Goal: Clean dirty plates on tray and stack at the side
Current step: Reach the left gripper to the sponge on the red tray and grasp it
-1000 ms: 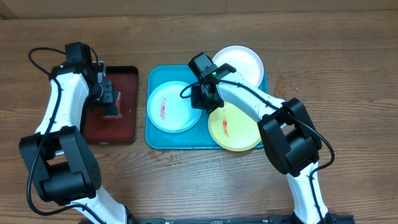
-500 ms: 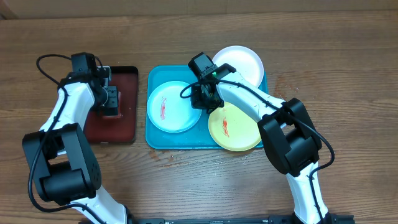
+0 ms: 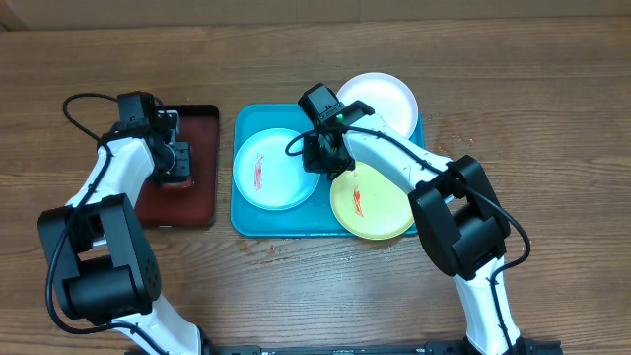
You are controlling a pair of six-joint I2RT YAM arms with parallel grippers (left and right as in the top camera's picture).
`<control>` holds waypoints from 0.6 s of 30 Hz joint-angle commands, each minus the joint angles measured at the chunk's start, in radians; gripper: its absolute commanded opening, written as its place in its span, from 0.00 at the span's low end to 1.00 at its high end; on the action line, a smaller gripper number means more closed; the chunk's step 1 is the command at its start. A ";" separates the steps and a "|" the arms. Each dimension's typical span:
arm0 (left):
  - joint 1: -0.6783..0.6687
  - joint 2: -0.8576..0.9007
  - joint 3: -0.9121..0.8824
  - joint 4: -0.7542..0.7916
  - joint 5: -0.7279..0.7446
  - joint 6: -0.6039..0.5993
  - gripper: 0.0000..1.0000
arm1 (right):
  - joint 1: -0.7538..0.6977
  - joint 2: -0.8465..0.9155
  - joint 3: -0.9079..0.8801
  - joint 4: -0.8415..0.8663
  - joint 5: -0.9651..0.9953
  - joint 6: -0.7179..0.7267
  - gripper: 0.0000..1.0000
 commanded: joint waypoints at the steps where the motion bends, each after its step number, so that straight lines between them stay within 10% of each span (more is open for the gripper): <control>1: -0.008 0.008 -0.011 0.013 0.007 -0.026 0.17 | 0.010 0.050 -0.038 -0.001 0.017 0.004 0.04; 18: -0.008 0.060 0.027 -0.048 -0.001 -0.053 0.04 | 0.010 0.050 -0.038 -0.008 0.024 0.004 0.04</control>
